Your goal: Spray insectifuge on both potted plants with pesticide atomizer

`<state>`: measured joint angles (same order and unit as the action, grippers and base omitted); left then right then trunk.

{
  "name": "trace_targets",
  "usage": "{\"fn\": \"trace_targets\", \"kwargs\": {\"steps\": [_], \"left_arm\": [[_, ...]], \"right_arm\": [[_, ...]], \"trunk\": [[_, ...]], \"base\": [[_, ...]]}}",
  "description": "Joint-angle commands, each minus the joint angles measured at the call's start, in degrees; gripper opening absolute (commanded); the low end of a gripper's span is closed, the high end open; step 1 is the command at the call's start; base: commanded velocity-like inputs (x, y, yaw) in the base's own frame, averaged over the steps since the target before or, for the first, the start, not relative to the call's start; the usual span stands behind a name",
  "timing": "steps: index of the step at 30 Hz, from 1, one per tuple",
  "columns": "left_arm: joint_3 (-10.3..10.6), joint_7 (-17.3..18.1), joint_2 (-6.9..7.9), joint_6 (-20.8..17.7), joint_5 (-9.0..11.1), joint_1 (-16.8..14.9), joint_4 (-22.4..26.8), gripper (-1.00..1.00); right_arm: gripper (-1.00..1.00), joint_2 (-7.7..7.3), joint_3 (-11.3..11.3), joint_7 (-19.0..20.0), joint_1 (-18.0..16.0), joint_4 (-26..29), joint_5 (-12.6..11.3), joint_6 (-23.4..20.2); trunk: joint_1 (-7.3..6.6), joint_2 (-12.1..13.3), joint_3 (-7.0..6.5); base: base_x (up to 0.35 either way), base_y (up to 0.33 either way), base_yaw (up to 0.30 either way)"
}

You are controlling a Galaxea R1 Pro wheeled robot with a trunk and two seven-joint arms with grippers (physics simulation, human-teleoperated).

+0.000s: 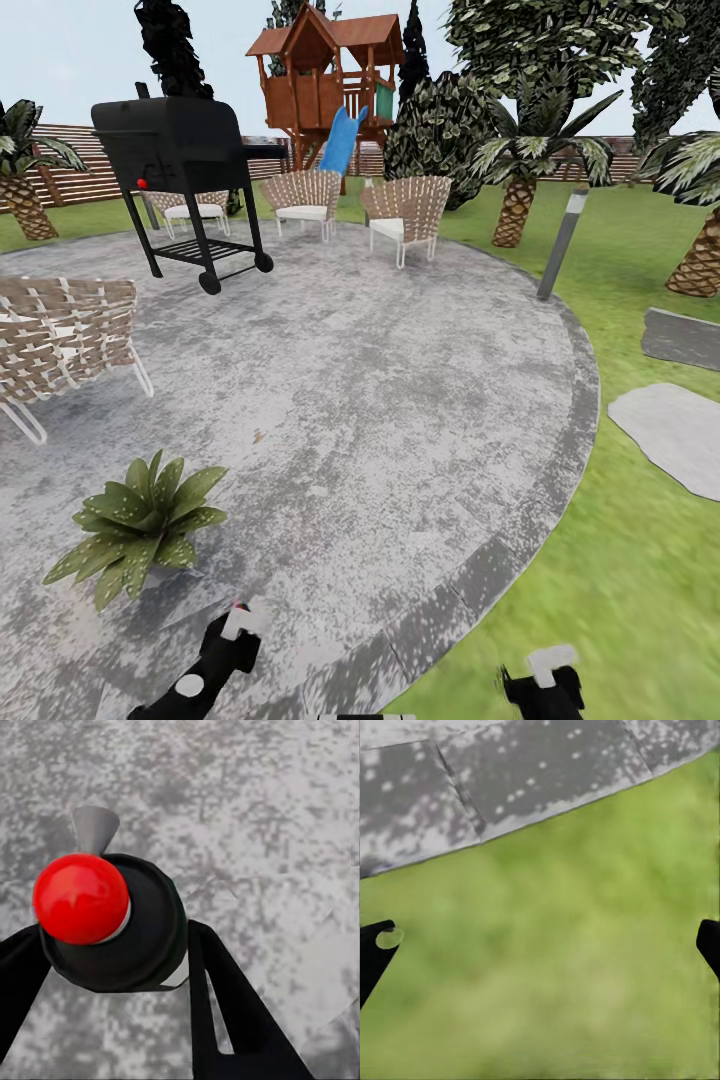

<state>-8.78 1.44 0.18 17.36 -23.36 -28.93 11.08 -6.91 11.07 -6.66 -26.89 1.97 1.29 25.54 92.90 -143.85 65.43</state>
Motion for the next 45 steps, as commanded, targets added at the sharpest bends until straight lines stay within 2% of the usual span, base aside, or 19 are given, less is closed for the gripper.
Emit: {"fn": "trace_targets", "kwargs": {"steps": [1, 2, 3, 4, 5, 11, 13, 18, 20, 30, 45], "left_arm": [[-0.44, -0.12, 0.15, 0.26, -0.27, 0.58, -0.14, -1.00], [-0.44, -0.35, 0.33, 0.25, -0.06, 1.43, -0.25, -1.00], [-0.62, -0.53, 0.40, 0.23, 0.27, 2.72, -0.37, -1.00], [-1.07, -0.58, 0.42, 0.29, 1.07, 4.03, -0.46, -1.00], [-2.03, -0.53, 0.08, 0.91, 5.61, 7.88, -1.56, -1.00], [-1.71, 0.41, 0.37, 0.93, 5.56, 8.19, -2.84, -1.00], [-1.69, 0.33, 0.34, 0.93, 5.58, 8.19, -2.92, -1.00], [-1.80, -0.29, 0.11, 1.05, 5.96, 8.19, -2.94, -1.00], [-1.77, -0.17, -0.04, 1.06, 5.91, 8.19, -2.98, -1.00], [-1.76, -0.37, -0.17, 1.10, 5.95, 8.19, -3.00, -1.00], [-1.85, -0.38, 0.08, 1.10, 5.95, 8.19, -3.00, -1.00]], "right_arm": [[1.00, -0.01, 0.61, -0.89, -0.02, -0.14, -2.96, 0.49], [1.00, -0.02, 0.68, -1.16, -0.01, -0.20, -5.77, 1.60], [1.00, 0.15, 0.75, -1.31, 0.00, -0.21, -7.55, 3.38], [1.00, 0.29, 0.77, -1.37, 0.00, -0.26, -8.14, 4.15], [1.00, 0.55, 0.80, -1.68, 0.20, -0.34, -8.89, 4.98], [1.00, 0.58, 0.60, -1.66, 0.35, -0.22, -9.42, 4.92], [1.00, 0.57, 0.56, -1.68, 0.35, -0.22, -10.31, 4.94], [1.00, 0.37, 0.62, -1.64, 0.35, -0.34, -17.20, 4.88], [1.00, 0.51, 0.70, -1.51, 0.35, -0.41, -18.32, 4.87], [1.00, 1.51, 0.79, -1.42, 0.61, -0.42, -18.86, 4.87], [1.00, 1.69, 0.80, -1.43, 0.71, -0.41, -18.86, 4.87]], "trunk": [[-0.01, -0.02, 0.04], [-0.01, -0.02, 0.04], [-0.01, -0.02, 0.04], [-0.01, -0.02, 0.04], [-0.01, -0.02, 0.04], [-0.01, -0.02, -0.06], [-0.01, -0.02, -0.12], [-0.01, -0.02, -0.25], [-0.01, -0.02, -0.30], [-0.01, -0.02, -0.57], [-0.01, -0.02, -0.57]], "base": [[0.000, 0.000, 0.000], [0.000, 0.000, 0.000], [0.000, 0.000, 0.000], [0.000, 0.000, 0.000], [0.000, 0.000, 0.000], [0.000, 0.000, -0.182], [0.000, 0.000, -0.288], [0.000, 0.000, -0.289], [0.000, 0.000, -0.289], [0.000, 0.000, -0.289], [0.152, -0.232, -0.297]]}}
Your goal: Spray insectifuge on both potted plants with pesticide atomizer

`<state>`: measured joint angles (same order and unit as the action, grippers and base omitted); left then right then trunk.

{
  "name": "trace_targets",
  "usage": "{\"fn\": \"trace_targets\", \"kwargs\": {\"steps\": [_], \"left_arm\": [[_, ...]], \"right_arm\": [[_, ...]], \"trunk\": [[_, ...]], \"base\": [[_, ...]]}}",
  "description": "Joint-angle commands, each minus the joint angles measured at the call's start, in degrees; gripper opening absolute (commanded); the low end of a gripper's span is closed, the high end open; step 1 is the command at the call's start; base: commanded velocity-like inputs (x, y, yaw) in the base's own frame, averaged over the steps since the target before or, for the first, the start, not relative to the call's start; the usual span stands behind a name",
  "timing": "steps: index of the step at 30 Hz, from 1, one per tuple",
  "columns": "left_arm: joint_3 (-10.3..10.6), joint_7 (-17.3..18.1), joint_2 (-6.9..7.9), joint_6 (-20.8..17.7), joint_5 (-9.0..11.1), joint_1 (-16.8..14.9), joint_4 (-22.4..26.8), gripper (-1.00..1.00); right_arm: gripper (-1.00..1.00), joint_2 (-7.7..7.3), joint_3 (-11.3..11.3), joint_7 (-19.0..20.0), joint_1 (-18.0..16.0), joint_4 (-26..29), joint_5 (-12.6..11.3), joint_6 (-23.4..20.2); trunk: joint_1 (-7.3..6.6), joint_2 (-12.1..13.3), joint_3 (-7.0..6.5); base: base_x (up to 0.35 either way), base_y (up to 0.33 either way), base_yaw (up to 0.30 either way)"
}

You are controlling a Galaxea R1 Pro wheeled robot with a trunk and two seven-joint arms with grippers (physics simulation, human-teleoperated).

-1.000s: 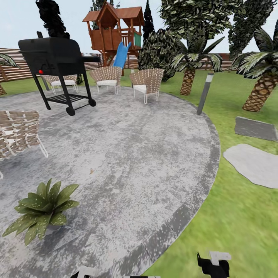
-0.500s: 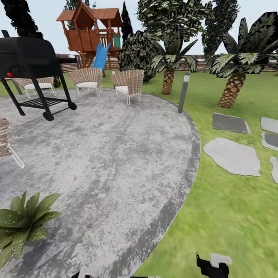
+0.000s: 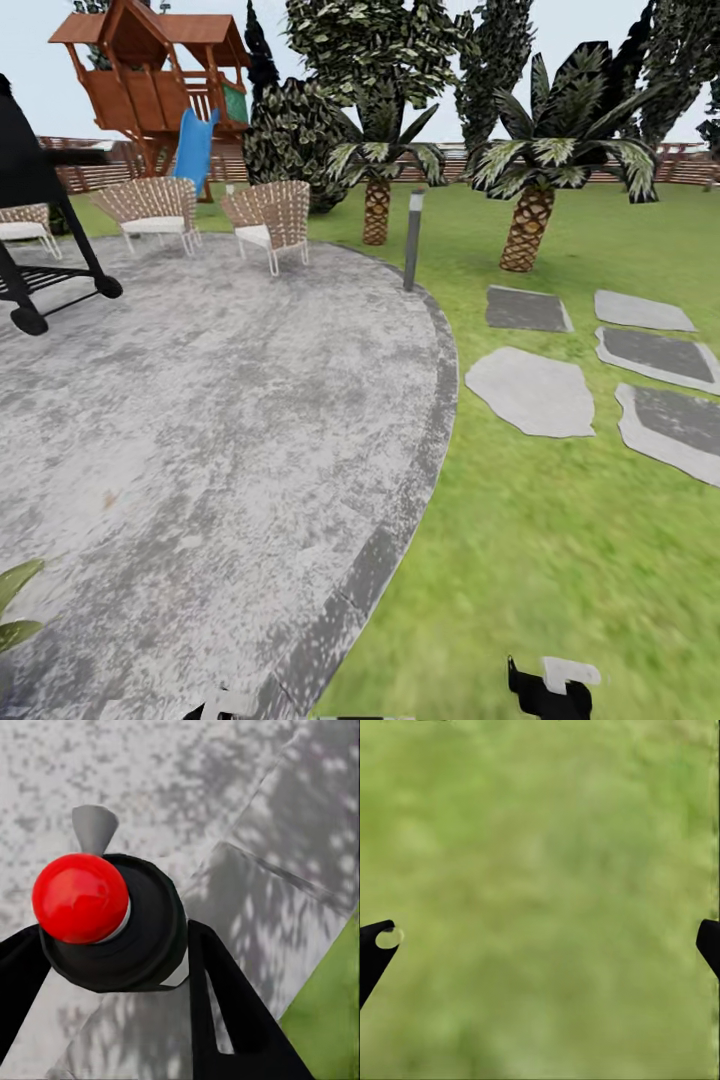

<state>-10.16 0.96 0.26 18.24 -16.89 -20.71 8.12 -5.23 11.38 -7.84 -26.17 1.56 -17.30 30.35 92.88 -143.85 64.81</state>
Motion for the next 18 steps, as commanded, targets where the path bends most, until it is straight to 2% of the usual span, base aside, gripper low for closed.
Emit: {"fn": "trace_targets", "kwargs": {"steps": [1, 18], "left_arm": [[-0.48, 0.10, 0.00, 0.22, -0.51, -0.03, -0.04, -1.00], [-0.48, 0.10, 0.07, 0.22, -0.51, -0.03, -0.04, -1.00]], "right_arm": [[1.00, 0.02, 0.49, -0.25, 0.00, 0.01, -0.28, 0.06], [1.00, 0.05, 0.49, -0.27, 0.02, 0.01, -0.28, 0.06]], "trunk": [[0.01, -0.02, 0.05], [0.01, -0.02, 0.05]], "base": [[0.185, -0.244, -0.298], [0.237, -0.237, -0.298]]}}
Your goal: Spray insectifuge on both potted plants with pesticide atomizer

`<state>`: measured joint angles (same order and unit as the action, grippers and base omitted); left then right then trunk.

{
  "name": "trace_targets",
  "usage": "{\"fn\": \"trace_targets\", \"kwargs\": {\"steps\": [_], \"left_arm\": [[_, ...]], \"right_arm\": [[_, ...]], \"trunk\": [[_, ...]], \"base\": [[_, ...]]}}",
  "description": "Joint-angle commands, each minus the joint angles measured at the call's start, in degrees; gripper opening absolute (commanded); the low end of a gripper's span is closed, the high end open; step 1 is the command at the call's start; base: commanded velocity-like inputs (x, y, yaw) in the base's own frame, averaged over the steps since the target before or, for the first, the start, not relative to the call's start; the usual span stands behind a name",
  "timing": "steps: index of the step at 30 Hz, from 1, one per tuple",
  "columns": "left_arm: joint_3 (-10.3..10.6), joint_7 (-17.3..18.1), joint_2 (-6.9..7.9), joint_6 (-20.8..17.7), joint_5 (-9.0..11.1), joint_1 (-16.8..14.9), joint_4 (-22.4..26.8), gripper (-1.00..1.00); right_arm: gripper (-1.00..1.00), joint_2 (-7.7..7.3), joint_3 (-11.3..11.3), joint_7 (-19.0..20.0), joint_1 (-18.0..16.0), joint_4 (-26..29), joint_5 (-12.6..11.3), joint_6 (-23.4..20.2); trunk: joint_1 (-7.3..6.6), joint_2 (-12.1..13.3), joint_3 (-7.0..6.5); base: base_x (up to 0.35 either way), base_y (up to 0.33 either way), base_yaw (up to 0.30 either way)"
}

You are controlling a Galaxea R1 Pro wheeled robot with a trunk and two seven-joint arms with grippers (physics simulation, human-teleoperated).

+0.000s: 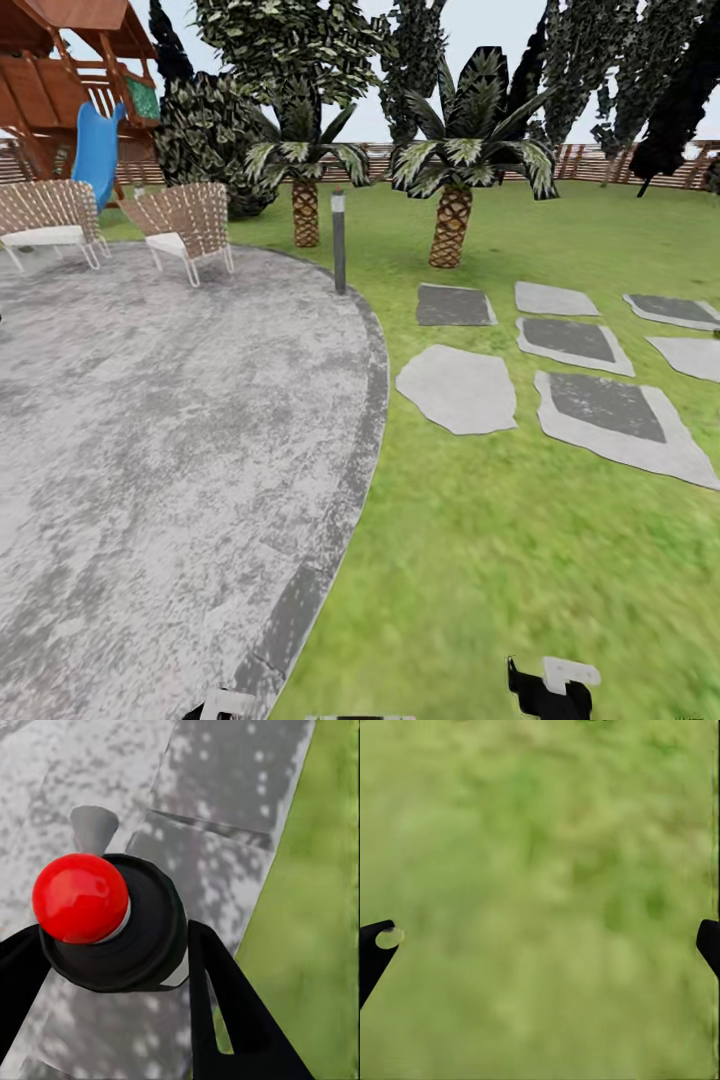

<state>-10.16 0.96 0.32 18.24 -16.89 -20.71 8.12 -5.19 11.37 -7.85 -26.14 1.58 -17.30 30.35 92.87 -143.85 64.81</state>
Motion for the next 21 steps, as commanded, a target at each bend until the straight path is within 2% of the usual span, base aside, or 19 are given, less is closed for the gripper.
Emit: {"fn": "trace_targets", "kwargs": {"steps": [1, 13, 21], "left_arm": [[-0.48, 0.10, 0.03, 0.22, -0.51, -0.03, -0.04, -1.00], [-0.78, 0.04, 0.34, 0.22, -0.43, -0.03, -0.04, -1.00], [-0.72, 0.09, 0.36, 0.25, -0.42, -0.03, -0.04, -1.00]], "right_arm": [[1.00, 0.01, 0.49, -0.25, -0.01, -0.01, -0.28, 0.06], [1.00, 0.01, 0.49, -0.30, 0.03, -0.05, -0.28, 0.06], [1.00, 0.01, 0.49, -0.27, 0.01, -0.01, -0.28, 0.06]], "trunk": [[0.02, -0.02, 0.05], [0.02, -0.02, 0.05], [0.02, -0.02, 0.05]], "base": [[0.256, -0.234, -0.298], [0.260, -0.229, -0.298], [0.300, -0.166, -0.299]]}}
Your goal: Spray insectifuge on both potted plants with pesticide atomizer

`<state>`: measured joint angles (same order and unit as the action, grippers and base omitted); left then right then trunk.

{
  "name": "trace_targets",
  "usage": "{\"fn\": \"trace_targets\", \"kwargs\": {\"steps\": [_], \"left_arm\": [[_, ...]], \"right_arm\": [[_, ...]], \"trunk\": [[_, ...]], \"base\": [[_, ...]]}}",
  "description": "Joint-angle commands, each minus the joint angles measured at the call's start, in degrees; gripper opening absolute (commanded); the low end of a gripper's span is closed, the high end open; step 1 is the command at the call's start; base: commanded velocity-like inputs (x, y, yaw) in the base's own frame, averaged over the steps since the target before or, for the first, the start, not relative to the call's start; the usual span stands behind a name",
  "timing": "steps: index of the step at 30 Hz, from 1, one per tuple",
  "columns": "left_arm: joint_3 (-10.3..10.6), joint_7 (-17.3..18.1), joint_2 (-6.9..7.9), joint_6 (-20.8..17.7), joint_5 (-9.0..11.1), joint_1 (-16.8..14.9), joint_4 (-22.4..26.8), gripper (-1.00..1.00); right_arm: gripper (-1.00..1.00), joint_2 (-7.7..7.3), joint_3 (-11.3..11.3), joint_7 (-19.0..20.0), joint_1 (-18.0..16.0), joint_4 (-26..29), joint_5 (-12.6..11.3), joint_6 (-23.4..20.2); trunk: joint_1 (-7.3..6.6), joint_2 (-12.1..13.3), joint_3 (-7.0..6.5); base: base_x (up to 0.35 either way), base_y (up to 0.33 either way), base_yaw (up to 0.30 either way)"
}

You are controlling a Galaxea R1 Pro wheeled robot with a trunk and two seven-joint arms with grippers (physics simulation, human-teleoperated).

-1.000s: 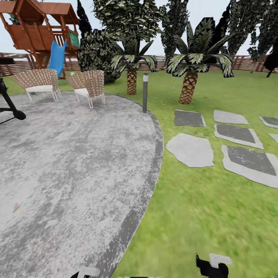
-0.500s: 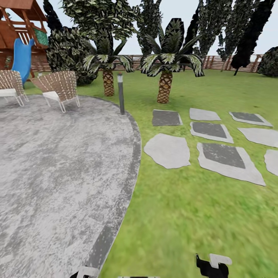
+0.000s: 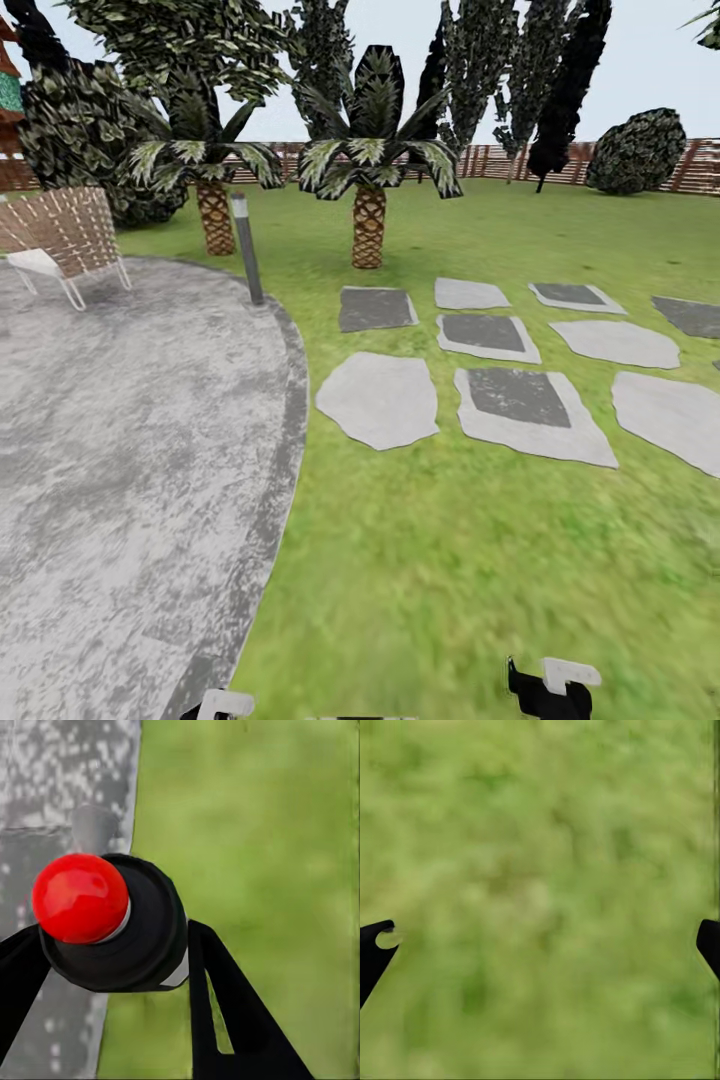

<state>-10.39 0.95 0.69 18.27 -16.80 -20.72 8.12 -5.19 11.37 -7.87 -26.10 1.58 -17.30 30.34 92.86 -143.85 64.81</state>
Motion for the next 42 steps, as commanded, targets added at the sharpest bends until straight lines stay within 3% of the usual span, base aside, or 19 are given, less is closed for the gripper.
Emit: {"fn": "trace_targets", "kwargs": {"steps": [1, 13, 33, 42], "left_arm": [[-0.46, 0.10, 0.00, 0.24, -0.51, -0.02, -0.03, -1.00], [-0.51, 0.11, 0.01, 0.36, -0.51, 0.05, -0.01, -1.00], [-0.51, 0.11, 0.01, 0.36, -0.51, 0.04, -0.03, -1.00], [-0.51, 0.11, 0.01, 0.36, -0.51, 0.05, -0.03, -1.00]], "right_arm": [[1.00, 0.01, 0.49, -0.26, -0.02, -0.04, -0.27, 0.07], [1.00, 0.01, 0.49, -0.24, -0.01, -0.06, -0.27, 0.07], [1.00, 0.01, 0.49, -0.30, -0.01, -0.03, -0.27, 0.07], [1.00, 0.01, 0.49, -0.30, 0.00, 0.00, -0.27, 0.07]], "trunk": [[0.02, -0.02, 0.05], [0.02, -0.02, 0.05], [-0.49, 0.25, -4.38], [-0.73, 0.37, -6.38]], "base": [[0.311, -0.140, -0.300], [0.230, -0.102, -0.300], [0.001, -0.001, -0.297], [0.000, 0.000, -0.054]]}}
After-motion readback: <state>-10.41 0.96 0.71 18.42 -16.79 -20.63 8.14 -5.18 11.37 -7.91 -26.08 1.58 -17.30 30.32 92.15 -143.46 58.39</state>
